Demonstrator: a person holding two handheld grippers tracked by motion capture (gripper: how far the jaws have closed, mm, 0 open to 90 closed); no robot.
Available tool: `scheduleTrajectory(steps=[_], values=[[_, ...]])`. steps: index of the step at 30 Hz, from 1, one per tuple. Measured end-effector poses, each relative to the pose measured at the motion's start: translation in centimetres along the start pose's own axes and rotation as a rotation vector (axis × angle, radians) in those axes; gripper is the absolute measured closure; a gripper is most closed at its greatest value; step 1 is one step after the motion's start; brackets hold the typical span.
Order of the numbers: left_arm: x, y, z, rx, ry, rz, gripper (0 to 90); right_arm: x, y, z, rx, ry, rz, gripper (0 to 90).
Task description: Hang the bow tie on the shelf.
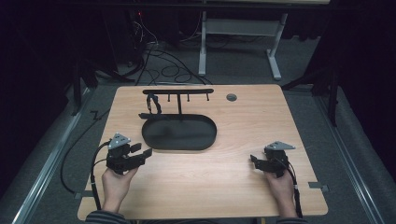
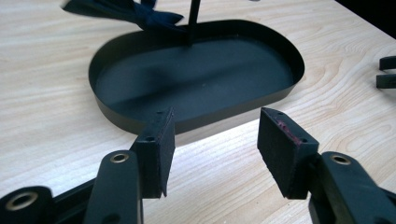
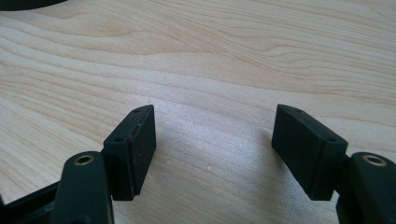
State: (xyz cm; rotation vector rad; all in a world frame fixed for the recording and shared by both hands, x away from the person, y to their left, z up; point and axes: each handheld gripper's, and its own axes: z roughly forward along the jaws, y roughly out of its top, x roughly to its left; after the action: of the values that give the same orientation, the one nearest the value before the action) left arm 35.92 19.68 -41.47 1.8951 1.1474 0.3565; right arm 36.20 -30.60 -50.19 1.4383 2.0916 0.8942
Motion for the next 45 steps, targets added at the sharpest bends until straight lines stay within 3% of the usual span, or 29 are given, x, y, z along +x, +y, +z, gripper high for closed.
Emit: scheduleTrajectory(steps=[20, 33, 45], values=[[-0.8, -2.5, 4.3, 0.077, 0.008, -0.005, 46.2, 0.0, 0.0, 0.0, -0.001, 0.002, -0.001, 32.1], [-0.9, -3.8, 6.6, 0.095, 0.056, 0.002, 45.8, 0.0, 0.0, 0.0, -0.001, 0.002, -0.001, 32.1], [-1.1, -5.1, 8.4, 0.119, 0.141, 0.063, 44.5, 0.0, 0.0, 0.0, -0.001, 0.001, -0.001, 32.1]])
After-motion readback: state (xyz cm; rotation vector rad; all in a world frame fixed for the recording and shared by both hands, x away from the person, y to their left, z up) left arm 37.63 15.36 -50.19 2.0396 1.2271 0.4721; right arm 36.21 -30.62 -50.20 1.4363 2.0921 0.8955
